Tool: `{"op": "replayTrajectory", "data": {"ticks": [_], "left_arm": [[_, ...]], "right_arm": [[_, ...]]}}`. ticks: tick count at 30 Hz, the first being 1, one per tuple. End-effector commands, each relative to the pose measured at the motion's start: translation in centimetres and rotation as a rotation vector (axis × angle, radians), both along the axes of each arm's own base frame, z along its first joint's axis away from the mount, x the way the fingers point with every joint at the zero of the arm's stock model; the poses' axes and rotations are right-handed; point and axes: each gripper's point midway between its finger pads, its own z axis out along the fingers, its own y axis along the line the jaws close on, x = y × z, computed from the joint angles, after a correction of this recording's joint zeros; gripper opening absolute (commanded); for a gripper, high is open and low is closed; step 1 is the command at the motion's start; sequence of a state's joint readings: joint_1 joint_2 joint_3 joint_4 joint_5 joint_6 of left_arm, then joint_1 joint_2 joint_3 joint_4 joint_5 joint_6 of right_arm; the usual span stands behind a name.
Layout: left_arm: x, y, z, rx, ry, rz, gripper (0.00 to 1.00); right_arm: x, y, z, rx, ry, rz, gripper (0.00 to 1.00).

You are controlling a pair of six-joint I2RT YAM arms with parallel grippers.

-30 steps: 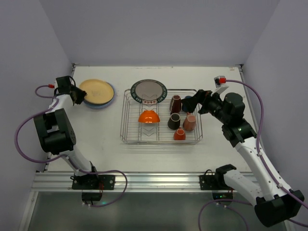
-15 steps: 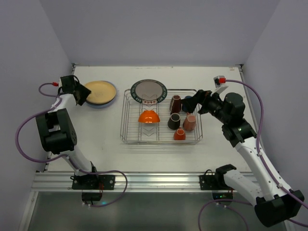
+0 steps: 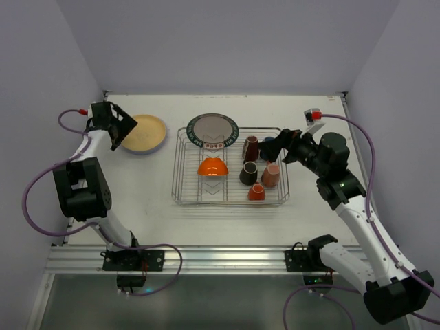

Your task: Unload the mixed dishes from the dish rack

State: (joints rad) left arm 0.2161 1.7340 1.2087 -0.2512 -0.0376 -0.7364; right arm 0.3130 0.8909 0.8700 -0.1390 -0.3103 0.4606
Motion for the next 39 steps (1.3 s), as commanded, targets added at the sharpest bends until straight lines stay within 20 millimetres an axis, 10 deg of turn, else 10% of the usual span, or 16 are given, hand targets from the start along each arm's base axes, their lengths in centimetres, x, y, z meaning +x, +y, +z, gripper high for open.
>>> {"op": "replayTrajectory", "data": {"ticks": [1, 9, 13, 15, 23, 28, 39], "left_arm": [[1.7, -0.7, 4.9, 0.054, -0.075, -0.076, 1.00], [-2.2, -3.4, 16.1, 0.106, -0.288, -0.170, 1.00], [-6.3, -5.7, 21.6, 0.206, -0.428, -0.229, 1.00], [-7.7, -7.0, 20.9, 0.192, -0.415, -0.315, 1.00], [-13.7, -7.5, 17.5, 0.333, -0.452, -0.353, 1.00], [-13.4, -8.1, 13.2, 0.316, -0.343, -0.410, 1.00], [-13.3, -9.1, 13.0, 0.292, -0.349, -0.459, 1.00]], "right_arm": [[0.3, 0.3, 0.1, -0.031, -0.052, 0.040, 0.99], [0.0, 2.7, 1.5, -0.058, -0.173, 0.211, 0.99], [4.7, 3.8, 1.2, -0.215, -0.127, 0.208, 0.99], [7.4, 3.8, 2.5, -0.352, -0.181, 0.189, 0.99], [17.5, 7.8, -4.5, -0.987, -0.284, 0.286, 0.94], [18.8, 10.8, -5.8, -1.037, -0.317, 0.408, 0.82], [20.0, 13.5, -8.6, -1.121, -0.462, 0.529, 0.48]]}}
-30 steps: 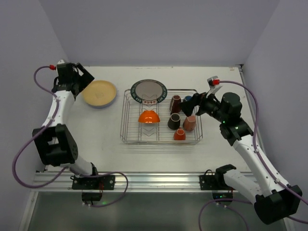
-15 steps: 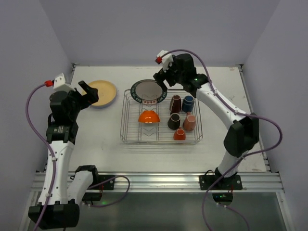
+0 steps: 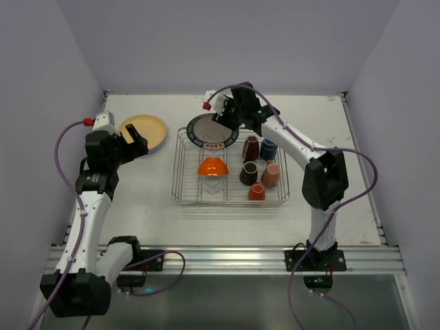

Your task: Unload the mixed dishes from the dish rack

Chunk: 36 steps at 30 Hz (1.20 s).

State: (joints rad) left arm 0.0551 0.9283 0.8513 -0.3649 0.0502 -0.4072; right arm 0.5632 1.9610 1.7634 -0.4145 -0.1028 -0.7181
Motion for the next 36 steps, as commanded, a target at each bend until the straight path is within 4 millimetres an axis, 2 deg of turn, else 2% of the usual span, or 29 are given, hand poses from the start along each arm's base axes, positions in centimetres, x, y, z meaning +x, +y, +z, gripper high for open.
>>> {"op": "replayTrajectory", "data": {"ticks": [1, 10, 13, 15, 17, 21, 23, 24, 30, 36], "left_arm": [[0.3, -0.7, 1.1, 0.022, -0.047, -0.046, 1.00], [0.4, -1.2, 0.8, 0.012, -0.037, -0.069, 1.00], [0.4, -1.2, 0.9, 0.015, -0.040, -0.073, 1.00], [0.4, -1.3, 0.9, 0.014, -0.042, -0.076, 1.00], [0.4, -1.2, 0.9, 0.014, -0.042, -0.075, 1.00], [0.3, -1.2, 0.9, 0.016, -0.042, -0.072, 1.00], [0.4, -1.2, 1.0, 0.018, -0.043, -0.073, 1.00], [0.3, -1.2, 1.0, 0.018, -0.043, -0.073, 1.00], [0.3, -1.1, 1.0, 0.019, -0.043, -0.068, 1.00], [0.3, -1.1, 1.0, 0.018, -0.043, -0.066, 1.00]], "right_arm": [[1.3, 1.5, 1.3, -0.010, -0.098, 0.087, 0.48], [1.7, 2.4, 0.8, 0.011, -0.127, 0.128, 0.41], [1.8, 2.6, 0.3, 0.010, -0.126, 0.133, 0.34], [2.0, 2.5, 0.1, 0.010, -0.139, 0.128, 0.26], [2.2, 2.4, 0.2, 0.007, -0.151, 0.117, 0.12], [2.0, 2.2, 0.4, 0.008, -0.163, 0.116, 0.08], [1.8, 2.1, 0.9, 0.018, -0.175, 0.117, 0.00], [1.7, 2.1, 1.7, 0.028, -0.188, 0.115, 0.00], [1.0, 1.9, 3.2, 0.056, -0.221, 0.121, 0.00], [0.3, 1.6, 6.1, 0.073, -0.280, 0.139, 0.00]]}}
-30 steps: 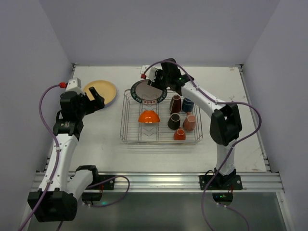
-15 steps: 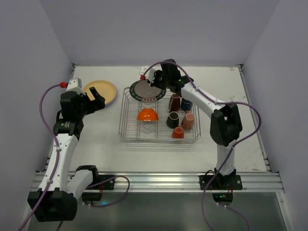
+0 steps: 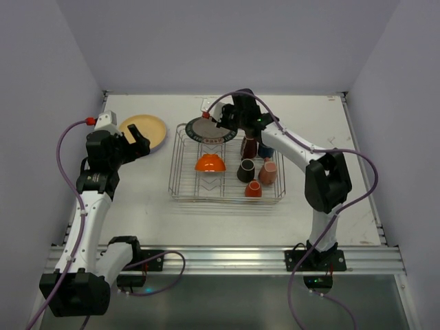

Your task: Unload the mixed dishes from the dish rack

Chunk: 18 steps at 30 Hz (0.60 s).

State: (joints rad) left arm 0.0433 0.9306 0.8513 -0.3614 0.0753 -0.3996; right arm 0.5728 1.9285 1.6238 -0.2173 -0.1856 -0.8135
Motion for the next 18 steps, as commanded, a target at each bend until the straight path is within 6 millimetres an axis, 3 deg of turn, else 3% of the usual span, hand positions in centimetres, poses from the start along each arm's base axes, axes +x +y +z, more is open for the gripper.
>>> {"op": "replayTrajectory", "data": {"ticks": [1, 6, 11, 18], "left_arm": [[0.3, -0.4, 1.0, 0.021, -0.042, -0.030, 1.00], [0.3, -0.2, 1.0, 0.022, -0.042, -0.026, 1.00], [0.2, -0.3, 1.0, 0.022, -0.042, -0.026, 1.00], [0.3, -0.2, 1.2, 0.022, -0.044, -0.019, 1.00]], "right_arm": [[0.4, -0.4, 7.0, 0.060, -0.178, 0.010, 0.00], [-0.3, -0.7, 9.6, 0.085, -0.220, 0.017, 0.00], [-1.0, -1.1, 10.9, 0.095, -0.238, 0.020, 0.00], [-3.2, -2.3, 14.0, 0.168, -0.265, 0.002, 0.00]]}}
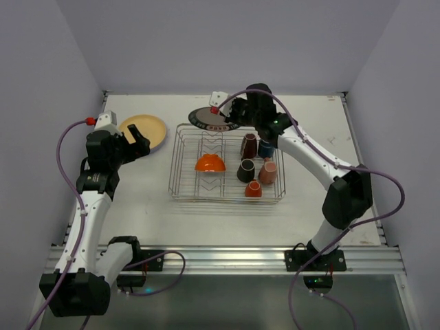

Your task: Unload the mixed dishes from the dish rack

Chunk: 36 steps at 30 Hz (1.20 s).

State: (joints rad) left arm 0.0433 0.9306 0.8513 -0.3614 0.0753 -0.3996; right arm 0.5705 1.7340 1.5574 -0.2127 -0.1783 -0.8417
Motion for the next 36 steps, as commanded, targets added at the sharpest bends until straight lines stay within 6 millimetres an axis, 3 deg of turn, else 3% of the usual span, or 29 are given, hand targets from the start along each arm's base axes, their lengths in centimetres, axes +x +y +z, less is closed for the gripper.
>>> {"op": "replayTrajectory", "data": {"ticks": [1, 7, 10, 12, 13, 14, 16, 17, 18, 19, 21, 22, 24, 25, 29, 30, 36], "left_arm": [[0.3, -0.1, 1.3, 0.024, -0.046, -0.015, 1.00], [0.5, -0.7, 2.7, 0.000, -0.066, -0.040, 1.00], [0.5, -1.9, 4.5, -0.049, -0.098, -0.083, 1.00], [0.7, -3.1, 5.9, -0.107, -0.129, -0.133, 1.00], [0.7, -4.9, 7.2, -0.153, -0.171, -0.226, 1.00], [1.0, -6.1, 8.9, -0.203, -0.239, -0.282, 1.00], [0.4, -9.0, 10.3, -0.298, -0.286, -0.451, 1.00], [0.1, -10.4, 11.0, -0.336, -0.309, -0.515, 1.00], [0.2, -11.5, 12.7, -0.373, -0.376, -0.567, 1.00], [-0.3, -14.0, 12.6, -0.402, -0.361, -0.652, 1.00], [-0.2, -16.1, 14.1, -0.373, -0.396, -0.712, 1.00], [0.4, -17.8, 13.4, -0.360, -0.359, -0.733, 1.00], [1.6, -18.1, 12.4, -0.290, -0.300, -0.708, 1.00], [2.4, -18.4, 12.9, -0.272, -0.313, -0.702, 1.00], [2.5, -20.2, 13.2, -0.230, -0.332, -0.773, 0.98], [2.3, -20.7, 12.1, -0.222, -0.284, -0.780, 0.94], [3.0, -21.5, 10.6, -0.147, -0.220, -0.753, 0.77]], "right_arm": [[-1.0, -0.6, 6.9, 0.126, -0.136, -0.003, 0.00], [-2.2, -3.2, 11.3, 0.299, -0.131, -0.138, 0.00], [-2.3, -6.2, 14.5, 0.528, -0.090, -0.314, 0.00], [-2.8, -9.0, 16.0, 0.795, 0.025, -0.470, 0.00], [-3.3, -9.5, 14.6, 0.861, 0.114, -0.498, 0.00], [-4.4, -11.1, 15.7, 1.041, 0.213, -0.518, 0.00], [-6.7, -10.2, 15.2, 1.159, 0.406, -0.394, 0.00], [-7.0, -10.6, 13.7, 1.261, 0.500, -0.399, 0.00], [-8.4, -10.6, 14.3, 1.295, 0.526, -0.360, 0.00], [-9.6, -9.9, 13.2, 1.279, 0.581, -0.312, 0.00], [-11.2, -9.7, 13.2, 1.295, 0.626, -0.285, 0.00], [-11.7, -9.7, 12.0, 1.299, 0.662, -0.296, 0.00], [-12.7, -10.1, 12.1, 1.319, 0.668, -0.282, 0.00], [-13.0, -10.2, 11.2, 1.329, 0.695, -0.291, 0.00], [-14.1, -9.5, 9.8, 1.308, 0.779, -0.254, 0.00], [-14.2, -9.5, 9.6, 1.302, 0.791, -0.255, 0.00], [-14.4, -9.0, 8.7, 1.291, 0.823, -0.229, 0.00]]}}
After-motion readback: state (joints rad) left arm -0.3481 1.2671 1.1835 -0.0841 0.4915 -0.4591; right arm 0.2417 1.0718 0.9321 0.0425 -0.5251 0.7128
